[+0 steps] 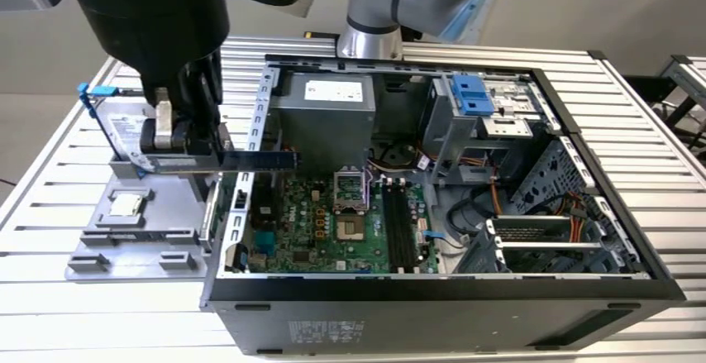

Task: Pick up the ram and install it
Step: 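Pick up the ram and move it above insertion slot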

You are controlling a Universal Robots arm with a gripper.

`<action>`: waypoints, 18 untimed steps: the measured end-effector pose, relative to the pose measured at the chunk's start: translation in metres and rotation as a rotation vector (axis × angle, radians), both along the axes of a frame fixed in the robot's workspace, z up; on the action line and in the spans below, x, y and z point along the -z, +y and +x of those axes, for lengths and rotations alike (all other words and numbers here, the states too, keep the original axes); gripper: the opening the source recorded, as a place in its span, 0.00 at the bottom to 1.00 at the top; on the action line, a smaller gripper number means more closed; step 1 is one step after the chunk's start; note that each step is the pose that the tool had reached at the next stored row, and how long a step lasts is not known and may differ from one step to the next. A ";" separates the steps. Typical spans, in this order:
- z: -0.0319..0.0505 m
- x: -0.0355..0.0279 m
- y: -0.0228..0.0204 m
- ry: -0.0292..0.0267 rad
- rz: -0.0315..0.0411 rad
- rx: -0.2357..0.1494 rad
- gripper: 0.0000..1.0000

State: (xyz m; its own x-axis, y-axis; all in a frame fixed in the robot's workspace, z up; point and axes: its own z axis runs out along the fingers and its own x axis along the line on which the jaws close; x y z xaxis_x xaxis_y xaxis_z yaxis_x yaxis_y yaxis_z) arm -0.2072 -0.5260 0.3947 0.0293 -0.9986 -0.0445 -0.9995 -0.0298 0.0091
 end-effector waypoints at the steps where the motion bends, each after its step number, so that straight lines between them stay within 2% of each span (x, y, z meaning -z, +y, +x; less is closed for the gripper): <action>1: 0.0041 0.0000 0.0000 0.0002 0.0000 0.000 0.00; 6: 0.0147 0.0000 0.0000 0.0001 0.0000 0.000 0.00; 8: 0.0220 0.0000 0.0000 0.0002 0.0000 0.000 0.00; 13: 0.0302 0.0000 0.0000 0.0003 -0.0001 0.000 0.00; 15: 0.0376 0.0001 0.0000 0.0003 0.0002 0.000 0.00; 18: 0.0430 0.0000 0.0000 0.0004 0.0000 0.000 0.00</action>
State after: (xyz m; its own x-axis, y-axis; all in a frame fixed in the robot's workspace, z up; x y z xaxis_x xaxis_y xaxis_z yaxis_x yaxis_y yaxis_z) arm -0.1642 -0.5260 0.3947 0.0293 -0.9986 -0.0446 -0.9995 -0.0298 0.0095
